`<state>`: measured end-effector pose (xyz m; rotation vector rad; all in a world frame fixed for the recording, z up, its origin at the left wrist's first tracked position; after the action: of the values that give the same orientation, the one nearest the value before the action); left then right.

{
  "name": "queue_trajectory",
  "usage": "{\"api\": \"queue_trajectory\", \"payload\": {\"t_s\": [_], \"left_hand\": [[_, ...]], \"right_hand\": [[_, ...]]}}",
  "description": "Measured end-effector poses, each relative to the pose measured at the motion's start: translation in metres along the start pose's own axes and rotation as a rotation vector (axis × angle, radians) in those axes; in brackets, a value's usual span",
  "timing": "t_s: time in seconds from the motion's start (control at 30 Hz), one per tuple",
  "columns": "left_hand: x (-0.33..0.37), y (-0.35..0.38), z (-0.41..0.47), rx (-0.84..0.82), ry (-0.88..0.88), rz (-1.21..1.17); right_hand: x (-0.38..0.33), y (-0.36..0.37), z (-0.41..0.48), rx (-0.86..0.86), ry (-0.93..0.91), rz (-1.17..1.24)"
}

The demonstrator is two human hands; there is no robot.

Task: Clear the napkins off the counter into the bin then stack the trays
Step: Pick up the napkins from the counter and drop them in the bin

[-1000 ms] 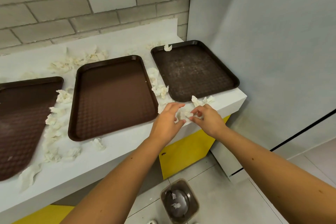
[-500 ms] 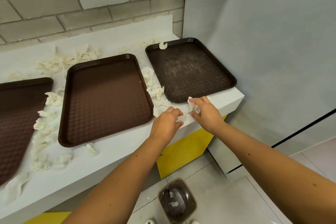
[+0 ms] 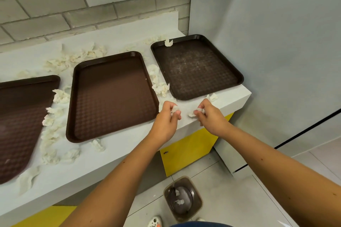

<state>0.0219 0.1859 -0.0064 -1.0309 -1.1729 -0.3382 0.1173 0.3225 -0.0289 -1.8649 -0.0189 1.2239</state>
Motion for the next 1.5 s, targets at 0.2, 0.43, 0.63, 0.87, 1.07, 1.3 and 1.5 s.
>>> {"api": "queue_trajectory", "payload": {"t_s": [0.2, 0.43, 0.63, 0.87, 1.07, 1.3, 1.5], "left_hand": [[0.007, 0.0, -0.024, 0.06, -0.047, -0.144], [-0.017, 0.021, -0.046, 0.013, -0.157, -0.203], [-0.051, 0.058, -0.081, -0.143, -0.259, -0.325], [-0.106, 0.074, -0.115, -0.111, -0.522, -0.292], [-0.154, 0.096, -0.148, -0.073, -0.801, -0.476], [-0.181, 0.112, -0.162, -0.021, -0.915, -0.559], [-0.205, 0.126, -0.177, -0.017, -0.933, -0.461]], "right_hand": [[-0.012, -0.001, -0.032, -0.05, 0.046, 0.328], [-0.001, 0.014, -0.056, -0.076, 0.076, 0.546], [0.018, 0.034, -0.075, -0.08, 0.066, 0.506], [0.058, 0.09, -0.113, -0.41, 0.19, 0.18], [0.113, 0.153, -0.14, -0.724, 0.441, 0.025], [0.143, 0.168, -0.142, -0.71, 0.492, -0.031], [0.153, 0.156, -0.132, -0.592, 0.46, 0.005]]}}
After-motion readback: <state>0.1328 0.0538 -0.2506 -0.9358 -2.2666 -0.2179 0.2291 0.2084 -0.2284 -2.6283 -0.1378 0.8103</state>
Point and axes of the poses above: each hand's wrist, its own z-axis towards the middle knuckle, its own y-axis out of the palm, x = y × z, the point moved 8 cm from there along z, towards the middle knuckle, and after that the axes turned 4 degrees about y, right-handed, at the moved point
